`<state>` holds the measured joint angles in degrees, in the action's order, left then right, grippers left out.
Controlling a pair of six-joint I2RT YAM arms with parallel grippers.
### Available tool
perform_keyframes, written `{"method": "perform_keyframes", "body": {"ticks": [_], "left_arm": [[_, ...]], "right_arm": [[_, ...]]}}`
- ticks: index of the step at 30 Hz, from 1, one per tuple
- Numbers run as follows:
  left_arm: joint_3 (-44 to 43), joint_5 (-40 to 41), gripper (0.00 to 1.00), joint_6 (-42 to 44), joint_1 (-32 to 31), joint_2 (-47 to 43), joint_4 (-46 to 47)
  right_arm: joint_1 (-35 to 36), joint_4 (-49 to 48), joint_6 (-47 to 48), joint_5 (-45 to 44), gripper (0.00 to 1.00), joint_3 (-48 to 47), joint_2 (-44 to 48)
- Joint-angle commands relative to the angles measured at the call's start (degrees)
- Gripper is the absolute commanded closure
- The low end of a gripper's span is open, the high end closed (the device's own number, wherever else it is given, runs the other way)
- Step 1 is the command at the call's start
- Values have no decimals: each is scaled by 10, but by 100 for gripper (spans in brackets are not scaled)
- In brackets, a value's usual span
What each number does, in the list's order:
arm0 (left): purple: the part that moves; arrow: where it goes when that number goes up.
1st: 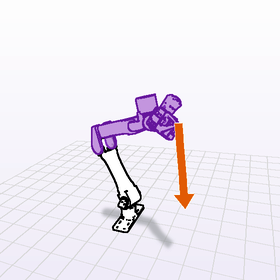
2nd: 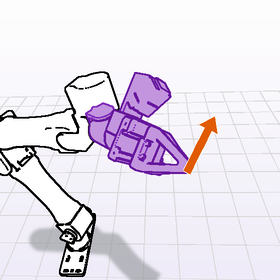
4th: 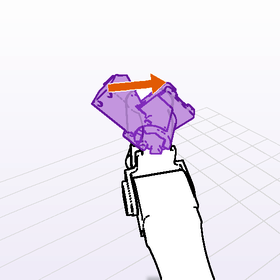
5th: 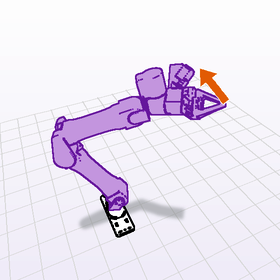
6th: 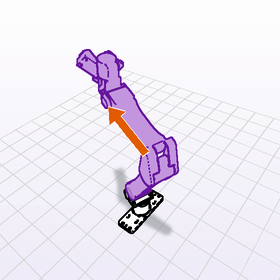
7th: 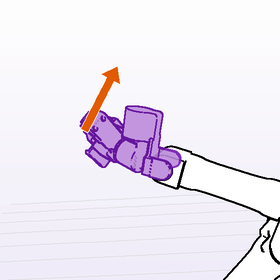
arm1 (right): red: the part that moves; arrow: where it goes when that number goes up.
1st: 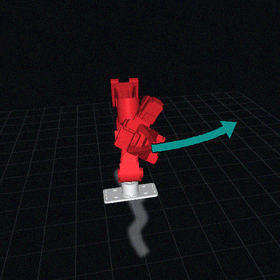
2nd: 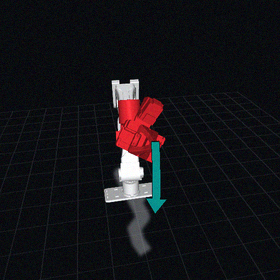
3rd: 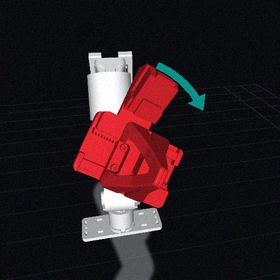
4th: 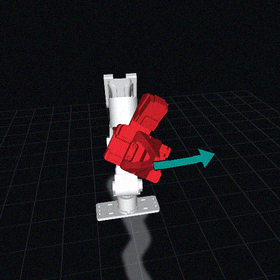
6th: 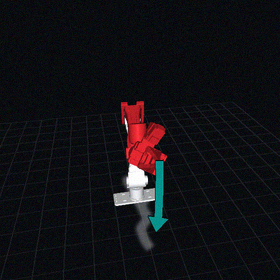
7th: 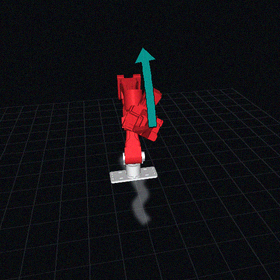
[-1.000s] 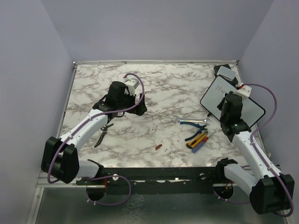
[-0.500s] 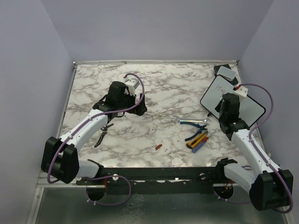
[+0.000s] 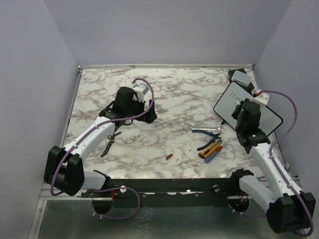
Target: Write a sentence on the whiteboard
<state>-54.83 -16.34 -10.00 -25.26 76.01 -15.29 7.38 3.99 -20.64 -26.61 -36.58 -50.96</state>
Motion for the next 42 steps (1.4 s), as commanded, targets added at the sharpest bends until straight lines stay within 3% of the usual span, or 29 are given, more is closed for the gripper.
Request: {"method": "perform_keyframes", "body": {"ticks": [1,20,42], "left_arm": [[7,-12,1,4,-2,-12,10],[7,-13,1,5,-2,-7,9],[7,-14,1,4,-3,-16,10]], "right_arm": [[-4,2,6,-30,100,-16,-4],[-4,-54,25,-55,100,-21,-25],[-4,12,-3,-80,100,-9,-1]]}}
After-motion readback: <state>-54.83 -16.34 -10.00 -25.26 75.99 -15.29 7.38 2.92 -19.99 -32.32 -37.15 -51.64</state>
